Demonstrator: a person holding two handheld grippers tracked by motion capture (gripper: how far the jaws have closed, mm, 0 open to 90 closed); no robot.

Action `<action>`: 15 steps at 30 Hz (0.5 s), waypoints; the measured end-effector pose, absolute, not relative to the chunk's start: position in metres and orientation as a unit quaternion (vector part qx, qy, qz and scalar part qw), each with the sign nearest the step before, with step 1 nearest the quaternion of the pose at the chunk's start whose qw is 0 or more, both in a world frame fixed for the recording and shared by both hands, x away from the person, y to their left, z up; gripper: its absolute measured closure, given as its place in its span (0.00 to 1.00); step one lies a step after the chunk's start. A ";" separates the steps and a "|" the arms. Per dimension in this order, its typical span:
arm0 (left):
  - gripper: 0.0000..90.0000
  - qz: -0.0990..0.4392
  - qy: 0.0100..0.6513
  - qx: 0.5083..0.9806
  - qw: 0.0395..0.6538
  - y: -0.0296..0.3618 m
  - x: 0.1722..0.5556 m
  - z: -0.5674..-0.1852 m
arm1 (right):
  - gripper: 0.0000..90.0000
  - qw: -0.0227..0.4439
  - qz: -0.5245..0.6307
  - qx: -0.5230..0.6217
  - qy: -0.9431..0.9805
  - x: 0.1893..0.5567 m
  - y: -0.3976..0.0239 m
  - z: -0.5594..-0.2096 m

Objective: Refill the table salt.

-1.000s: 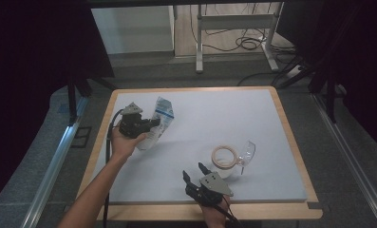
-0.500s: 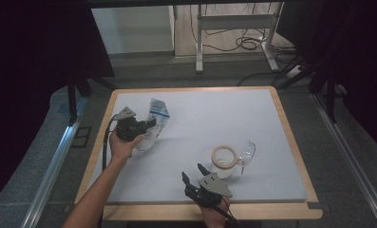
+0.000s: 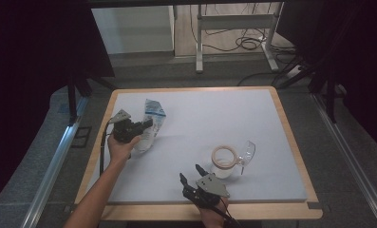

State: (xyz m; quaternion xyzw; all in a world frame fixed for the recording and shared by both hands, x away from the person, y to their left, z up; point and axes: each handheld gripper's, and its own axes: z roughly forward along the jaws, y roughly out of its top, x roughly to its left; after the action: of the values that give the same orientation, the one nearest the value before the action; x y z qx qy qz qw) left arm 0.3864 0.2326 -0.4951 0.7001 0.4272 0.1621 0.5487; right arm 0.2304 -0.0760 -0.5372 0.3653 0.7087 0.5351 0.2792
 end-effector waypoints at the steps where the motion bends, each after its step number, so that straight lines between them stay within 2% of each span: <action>1: 0.98 0.162 0.427 0.699 0.551 0.234 0.385 -0.496 | 0.42 0.279 0.535 0.365 0.709 0.230 -0.076 -0.537; 15: 0.93 0.163 0.429 0.699 0.549 0.260 0.361 -0.501 | 0.42 0.276 0.543 0.353 0.710 0.227 -0.065 -0.533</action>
State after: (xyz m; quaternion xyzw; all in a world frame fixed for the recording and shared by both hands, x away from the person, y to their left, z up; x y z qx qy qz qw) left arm 0.3608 0.2597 -0.5011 0.6985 0.4288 0.1627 0.5493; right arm 0.2267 -0.0651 -0.5326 0.3533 0.7098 0.5430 0.2765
